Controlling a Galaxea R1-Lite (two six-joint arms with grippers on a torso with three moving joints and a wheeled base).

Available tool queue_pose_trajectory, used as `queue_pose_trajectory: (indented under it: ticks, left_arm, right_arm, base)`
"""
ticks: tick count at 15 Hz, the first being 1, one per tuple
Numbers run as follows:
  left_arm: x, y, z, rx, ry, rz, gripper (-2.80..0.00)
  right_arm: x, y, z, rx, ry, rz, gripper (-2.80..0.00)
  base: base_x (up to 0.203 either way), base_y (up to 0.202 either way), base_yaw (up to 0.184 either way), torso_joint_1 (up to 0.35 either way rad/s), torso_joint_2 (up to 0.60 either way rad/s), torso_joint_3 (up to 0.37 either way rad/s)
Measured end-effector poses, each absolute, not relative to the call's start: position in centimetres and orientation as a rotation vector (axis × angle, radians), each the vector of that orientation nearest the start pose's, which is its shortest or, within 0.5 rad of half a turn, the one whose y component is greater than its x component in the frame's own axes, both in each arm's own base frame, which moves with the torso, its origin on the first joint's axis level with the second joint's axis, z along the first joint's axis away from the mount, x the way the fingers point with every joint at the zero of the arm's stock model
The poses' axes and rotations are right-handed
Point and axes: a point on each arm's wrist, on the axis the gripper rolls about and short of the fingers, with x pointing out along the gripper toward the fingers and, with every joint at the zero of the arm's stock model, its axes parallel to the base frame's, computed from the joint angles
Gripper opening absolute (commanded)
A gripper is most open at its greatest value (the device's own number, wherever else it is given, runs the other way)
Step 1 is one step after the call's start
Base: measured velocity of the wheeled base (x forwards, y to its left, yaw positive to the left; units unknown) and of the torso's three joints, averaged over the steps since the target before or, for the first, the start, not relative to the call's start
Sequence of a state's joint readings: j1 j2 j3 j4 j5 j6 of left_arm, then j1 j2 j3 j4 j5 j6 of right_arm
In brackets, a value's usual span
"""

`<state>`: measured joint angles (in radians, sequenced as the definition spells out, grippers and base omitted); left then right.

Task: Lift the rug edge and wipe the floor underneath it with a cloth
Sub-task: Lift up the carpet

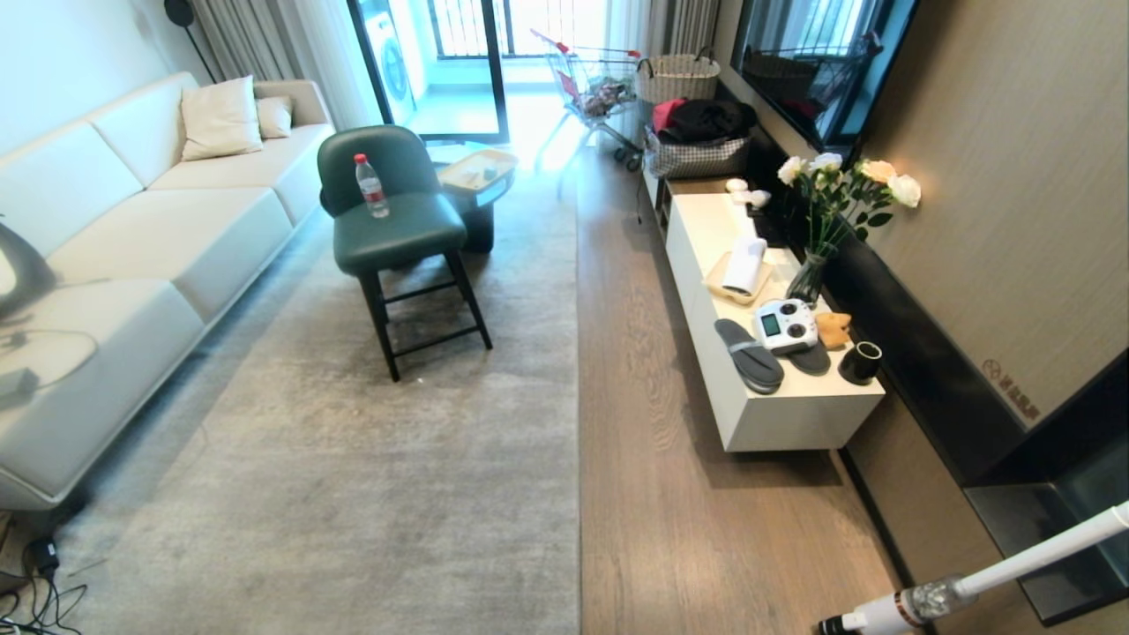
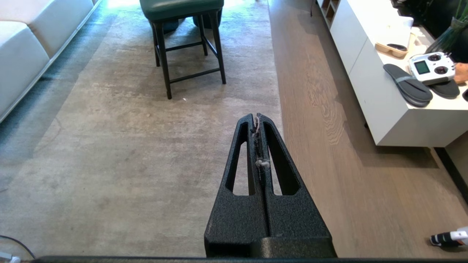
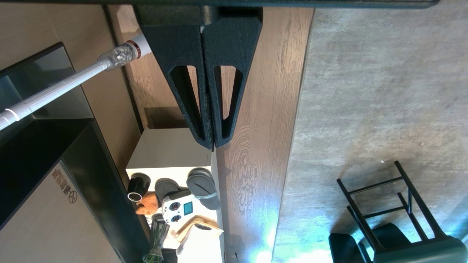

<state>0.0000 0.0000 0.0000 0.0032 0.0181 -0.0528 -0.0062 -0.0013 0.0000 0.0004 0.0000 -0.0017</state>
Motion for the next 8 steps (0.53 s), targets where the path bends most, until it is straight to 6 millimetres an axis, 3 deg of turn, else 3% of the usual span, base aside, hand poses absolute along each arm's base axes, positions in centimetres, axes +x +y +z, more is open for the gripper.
queue_pose_trajectory:
  ticks: [8]
  left_arm:
    - [-2.28,0.04,7.52,-0.059,0.002,0.018,-2.80]
  right_arm:
    - [-2.29,0.01,7.54,-0.002,-0.001,-0.007,-2.80]
  base:
    - [0.000,0.000,0.000,-0.020,0.04,0.024]
